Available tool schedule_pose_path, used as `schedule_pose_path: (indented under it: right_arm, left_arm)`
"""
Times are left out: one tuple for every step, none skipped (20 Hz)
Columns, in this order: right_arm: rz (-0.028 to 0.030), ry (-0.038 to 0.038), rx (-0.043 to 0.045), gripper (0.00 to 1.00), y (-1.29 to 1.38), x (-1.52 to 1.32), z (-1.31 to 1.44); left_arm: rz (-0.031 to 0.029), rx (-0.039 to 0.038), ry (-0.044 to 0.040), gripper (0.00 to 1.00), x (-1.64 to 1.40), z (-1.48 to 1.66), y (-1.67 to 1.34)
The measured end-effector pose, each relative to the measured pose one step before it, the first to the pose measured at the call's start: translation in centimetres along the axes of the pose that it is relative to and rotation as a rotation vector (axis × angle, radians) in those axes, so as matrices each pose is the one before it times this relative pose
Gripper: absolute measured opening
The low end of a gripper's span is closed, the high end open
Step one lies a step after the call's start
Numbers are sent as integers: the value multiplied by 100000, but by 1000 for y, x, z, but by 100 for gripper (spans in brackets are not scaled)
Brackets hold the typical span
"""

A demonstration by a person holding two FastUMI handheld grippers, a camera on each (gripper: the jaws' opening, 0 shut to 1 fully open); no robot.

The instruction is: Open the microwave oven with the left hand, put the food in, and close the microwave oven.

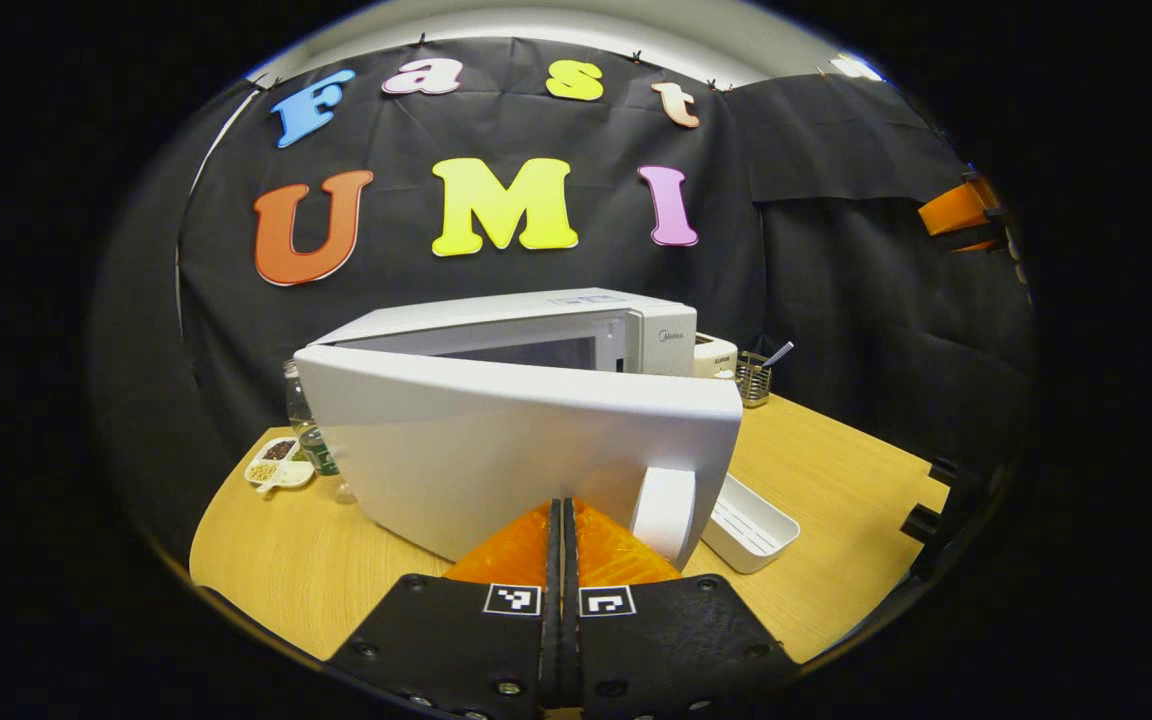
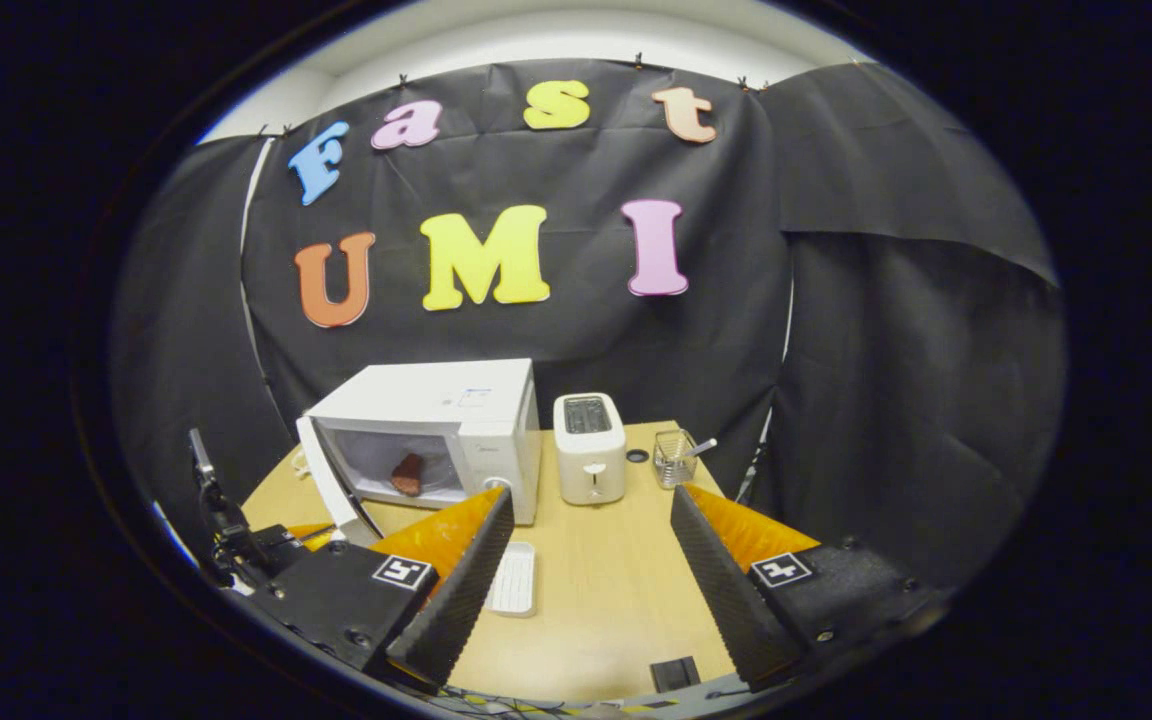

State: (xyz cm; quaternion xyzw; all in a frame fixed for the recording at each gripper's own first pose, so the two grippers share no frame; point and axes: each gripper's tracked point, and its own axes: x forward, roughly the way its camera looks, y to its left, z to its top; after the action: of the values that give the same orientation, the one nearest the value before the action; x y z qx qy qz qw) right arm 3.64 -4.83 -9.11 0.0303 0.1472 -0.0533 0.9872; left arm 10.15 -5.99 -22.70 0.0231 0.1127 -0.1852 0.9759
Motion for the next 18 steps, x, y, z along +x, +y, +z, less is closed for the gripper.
schedule_pose_path:
  right_arm:
    - [-332,377,480,100,-296,143,106]
    - [-351,332,447,100,-302,158,-13]
    - [-401,175,322,100,-251,134,73]
    - [-339,33,168,100,-187,415,114]
    - [-150,383,102,100,-116,187,-10]
    - [-247,88,76,100,-213,88,145]
    - [-412,-298,3,100,-257,292,243]
    - [-480,81,-43,100,-230,171,6]
    - [-324,872,29,100,-229,262,-146]
    - [-192,497,155,100,-187,312,-125]
    - [-373,776,118,100,-158,42,-189]
    - [-163,597,75,100,-213,-27,-251]
    - [-233,738,-11,100,-7,221,-304]
    - [-171,342,-101,90,-98,126,-39]
    - [-88,527,-88,100,-97,403,-70]
    - [131,567,-238,100,-77,82,-79]
    - [52,359,114,100,31,319,42]
    - [-114,-11,190,100,-160,162,31]
  left_arm:
    - [-996,368,-133,0,834,193,-328]
    - [-375,-202,111,0,731,208,-254]
    - [-373,-182,-117,0,702,132,-217]
    - [-323,-217,-209,0,725,348,-176]
    - [-210,-355,-333,0,684,369,-68]
    - [-200,-476,5,0,707,218,-142]
    - [257,-288,313,0,556,68,53]
    - [43,-408,44,0,572,146,23]
    - [32,-391,-436,0,735,260,-98]
    - [605,-467,194,0,660,140,114]
    - [361,-441,-105,0,442,116,-30]
    - [316,-304,-130,0,582,158,-100]
    - [731,3,-423,0,520,301,16]
    - [563,-479,-320,0,540,312,69]
    - [217,-641,-726,0,666,316,-149]
    - [18,-429,-211,0,581,196,-219]
    - [226,0,281,0,677,201,-84]
    - [-99,356,-409,0,571,261,-306]
